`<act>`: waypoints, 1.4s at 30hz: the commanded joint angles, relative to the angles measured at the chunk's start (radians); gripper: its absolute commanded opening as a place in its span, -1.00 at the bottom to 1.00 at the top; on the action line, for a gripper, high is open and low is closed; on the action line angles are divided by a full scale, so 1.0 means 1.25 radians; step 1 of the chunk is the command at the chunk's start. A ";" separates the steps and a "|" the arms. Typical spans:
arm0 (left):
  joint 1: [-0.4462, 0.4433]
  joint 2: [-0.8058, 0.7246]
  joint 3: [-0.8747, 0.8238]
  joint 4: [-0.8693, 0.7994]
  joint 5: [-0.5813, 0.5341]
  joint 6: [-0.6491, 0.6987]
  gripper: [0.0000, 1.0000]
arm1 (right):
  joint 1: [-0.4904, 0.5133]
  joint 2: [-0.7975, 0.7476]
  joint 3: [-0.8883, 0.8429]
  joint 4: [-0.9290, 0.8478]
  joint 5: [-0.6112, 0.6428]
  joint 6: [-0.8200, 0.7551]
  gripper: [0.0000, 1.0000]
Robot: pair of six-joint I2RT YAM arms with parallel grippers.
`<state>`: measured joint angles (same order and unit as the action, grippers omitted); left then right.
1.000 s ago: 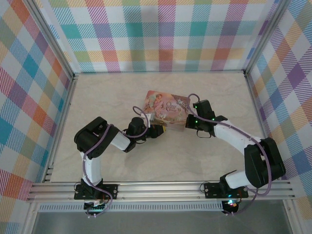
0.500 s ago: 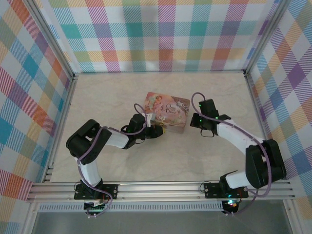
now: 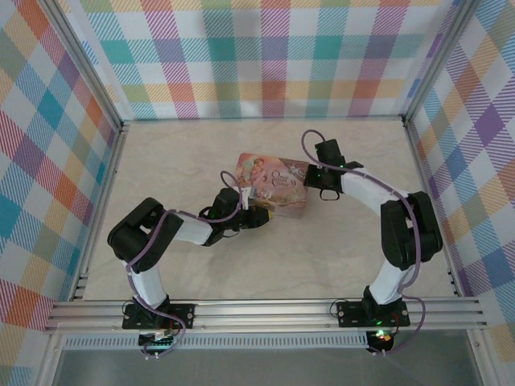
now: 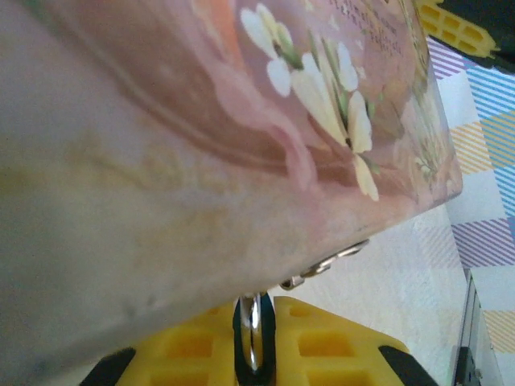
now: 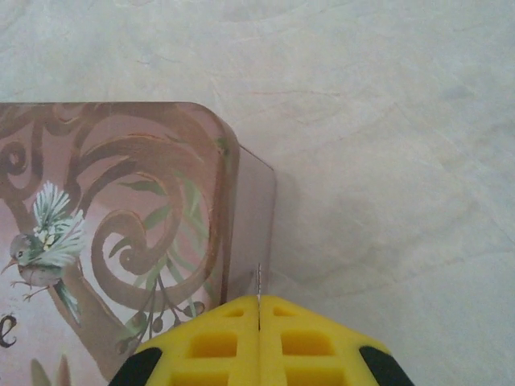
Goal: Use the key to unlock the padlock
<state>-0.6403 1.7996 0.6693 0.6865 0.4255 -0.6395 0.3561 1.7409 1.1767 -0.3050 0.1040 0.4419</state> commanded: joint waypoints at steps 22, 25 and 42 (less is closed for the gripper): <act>-0.041 0.061 0.056 0.079 -0.078 -0.155 -0.69 | -0.078 -0.081 0.011 -0.073 -0.075 -0.064 -1.00; -0.042 0.057 0.071 0.055 -0.075 -0.154 -0.69 | -0.085 -0.170 -0.046 -0.055 -0.118 -0.048 -1.00; -0.042 0.045 0.153 -0.040 -0.055 -0.145 -0.71 | -0.102 -0.646 -0.229 0.020 -0.449 -0.018 -1.00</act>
<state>-0.6823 1.8690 0.8154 0.6277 0.3199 -0.8059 0.2348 0.9836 0.9085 -0.3210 -0.3420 0.4141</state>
